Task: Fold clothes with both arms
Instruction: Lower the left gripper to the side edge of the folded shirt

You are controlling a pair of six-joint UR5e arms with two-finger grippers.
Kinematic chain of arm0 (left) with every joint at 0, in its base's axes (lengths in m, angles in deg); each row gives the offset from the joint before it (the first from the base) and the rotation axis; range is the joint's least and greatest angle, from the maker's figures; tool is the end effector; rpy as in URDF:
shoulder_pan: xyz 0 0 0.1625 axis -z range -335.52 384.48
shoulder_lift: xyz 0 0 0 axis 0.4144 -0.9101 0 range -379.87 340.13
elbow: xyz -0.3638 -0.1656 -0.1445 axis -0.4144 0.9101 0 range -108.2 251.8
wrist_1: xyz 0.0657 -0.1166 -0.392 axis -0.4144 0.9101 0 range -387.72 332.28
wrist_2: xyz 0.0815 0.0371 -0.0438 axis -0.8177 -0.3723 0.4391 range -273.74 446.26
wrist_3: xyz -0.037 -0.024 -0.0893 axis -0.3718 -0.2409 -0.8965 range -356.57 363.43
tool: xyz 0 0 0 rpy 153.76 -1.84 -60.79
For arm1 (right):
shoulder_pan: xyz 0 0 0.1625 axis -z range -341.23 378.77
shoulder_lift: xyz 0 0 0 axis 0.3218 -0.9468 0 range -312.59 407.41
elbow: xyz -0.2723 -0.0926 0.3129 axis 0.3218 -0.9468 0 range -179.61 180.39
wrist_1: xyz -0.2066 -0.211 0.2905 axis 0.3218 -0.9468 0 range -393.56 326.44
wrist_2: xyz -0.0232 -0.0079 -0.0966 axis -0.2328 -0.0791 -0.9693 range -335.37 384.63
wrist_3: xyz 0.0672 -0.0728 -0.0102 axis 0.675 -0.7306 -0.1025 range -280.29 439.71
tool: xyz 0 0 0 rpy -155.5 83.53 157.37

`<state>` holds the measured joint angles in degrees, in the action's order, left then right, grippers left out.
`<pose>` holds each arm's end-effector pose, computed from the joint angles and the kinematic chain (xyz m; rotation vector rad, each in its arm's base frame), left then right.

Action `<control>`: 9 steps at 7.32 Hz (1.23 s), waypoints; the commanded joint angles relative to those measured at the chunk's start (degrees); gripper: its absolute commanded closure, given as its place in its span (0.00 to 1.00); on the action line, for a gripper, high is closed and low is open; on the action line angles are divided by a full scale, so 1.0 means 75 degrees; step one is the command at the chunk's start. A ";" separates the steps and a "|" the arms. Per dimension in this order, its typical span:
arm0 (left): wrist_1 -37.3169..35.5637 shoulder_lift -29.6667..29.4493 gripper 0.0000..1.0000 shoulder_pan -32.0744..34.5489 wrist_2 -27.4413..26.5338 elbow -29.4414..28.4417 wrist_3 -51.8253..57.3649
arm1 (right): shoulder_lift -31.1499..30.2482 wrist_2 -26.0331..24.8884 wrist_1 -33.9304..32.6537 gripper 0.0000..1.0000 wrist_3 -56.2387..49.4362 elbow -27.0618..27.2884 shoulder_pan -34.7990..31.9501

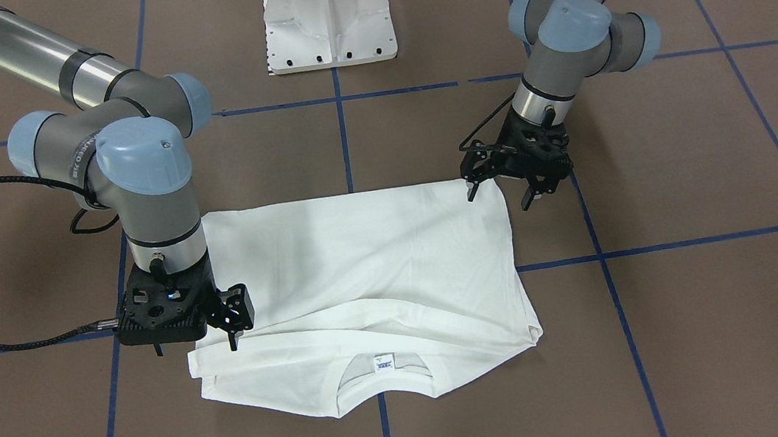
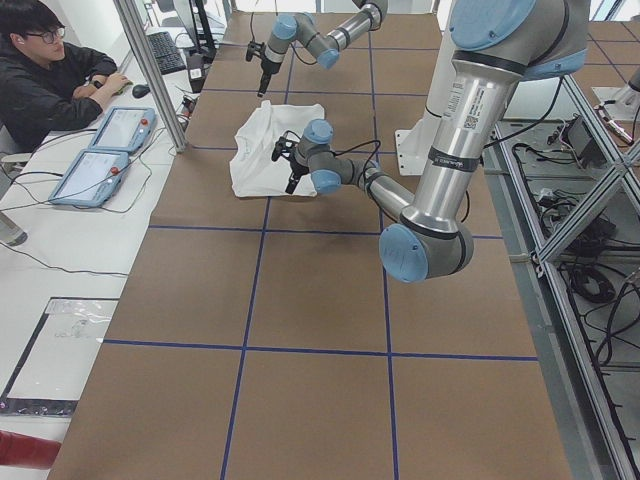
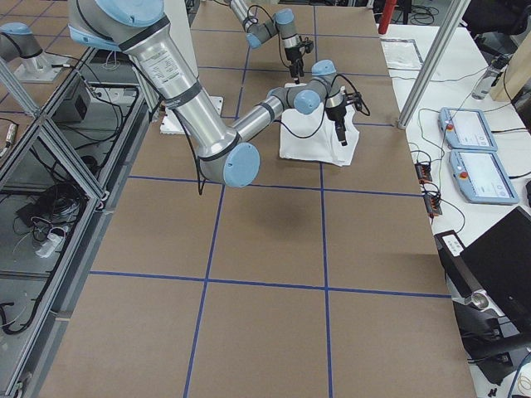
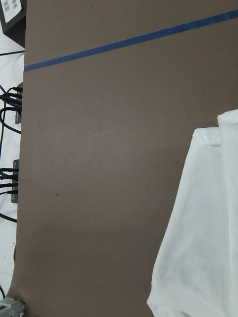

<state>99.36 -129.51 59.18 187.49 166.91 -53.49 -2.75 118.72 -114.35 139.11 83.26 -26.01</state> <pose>0.4549 -0.4535 0.3569 0.4529 0.9909 0.0802 -0.4383 -0.6128 0.2842 0.3941 -0.6216 0.2102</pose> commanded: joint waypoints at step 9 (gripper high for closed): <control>-0.0033 0.0309 1.00 -0.0713 -0.0500 0.0242 -0.0684 | -0.0027 -0.0018 0.0050 0.00 0.0025 0.0000 0.0077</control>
<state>99.25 -128.14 53.77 184.08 167.70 -58.86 -2.96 118.59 -113.94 139.27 83.22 -25.44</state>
